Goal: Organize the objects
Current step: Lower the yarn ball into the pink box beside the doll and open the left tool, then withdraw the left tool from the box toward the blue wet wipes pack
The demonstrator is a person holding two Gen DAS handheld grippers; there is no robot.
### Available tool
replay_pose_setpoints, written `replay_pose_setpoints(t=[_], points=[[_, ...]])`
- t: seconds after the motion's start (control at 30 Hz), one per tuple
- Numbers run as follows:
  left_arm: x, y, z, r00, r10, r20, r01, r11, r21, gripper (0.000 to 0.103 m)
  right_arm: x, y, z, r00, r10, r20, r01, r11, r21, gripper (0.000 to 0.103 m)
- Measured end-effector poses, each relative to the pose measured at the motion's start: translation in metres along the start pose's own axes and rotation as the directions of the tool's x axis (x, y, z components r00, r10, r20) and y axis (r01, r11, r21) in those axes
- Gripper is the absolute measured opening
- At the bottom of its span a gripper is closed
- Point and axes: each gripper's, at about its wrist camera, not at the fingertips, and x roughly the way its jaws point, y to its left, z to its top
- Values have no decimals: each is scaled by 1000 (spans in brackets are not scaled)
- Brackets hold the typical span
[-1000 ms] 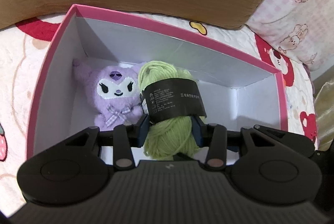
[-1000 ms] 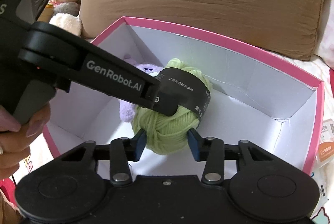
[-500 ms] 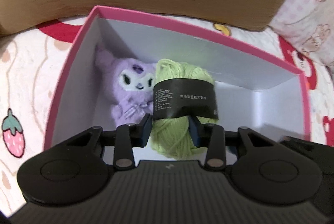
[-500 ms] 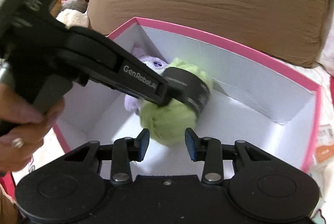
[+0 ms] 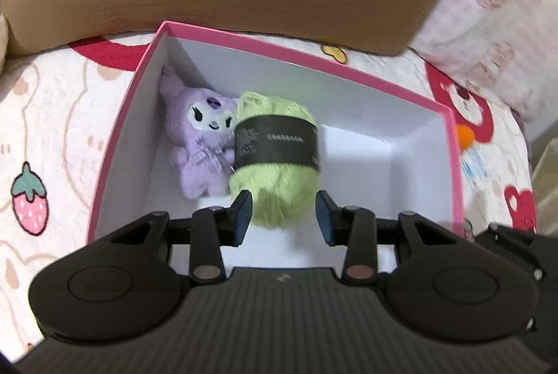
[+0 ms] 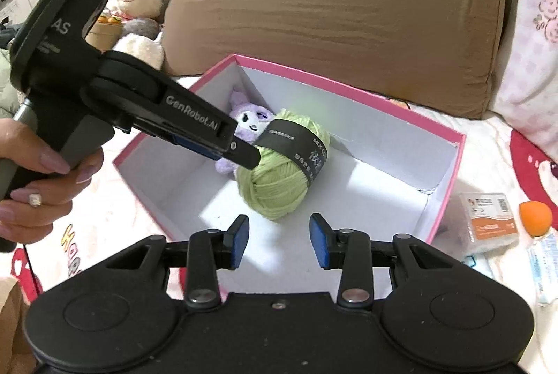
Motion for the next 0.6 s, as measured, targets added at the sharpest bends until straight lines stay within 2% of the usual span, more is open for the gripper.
replay_pose_setpoints(t=[0.13,0.33,0.47,0.6], points=[[-29,-10,-9,999,39,8,-39,997,67,40,-19,6,2,1000,-3,2,4,1000,-18,44],[-74,-25,-25,999,40,-3,-40,995,96,41,-51,9,1,1000,15,11,-15,1000,-10,45],[-99,-43,-39,999,48,2,-47,987,151,48,-75,8,-1,999,39,7,-39,999,-6,49],[-118,-59,-56,999,47,-4,-45,977,209,56,-104,7,-11,999,-5,32,6,1000,-25,55]])
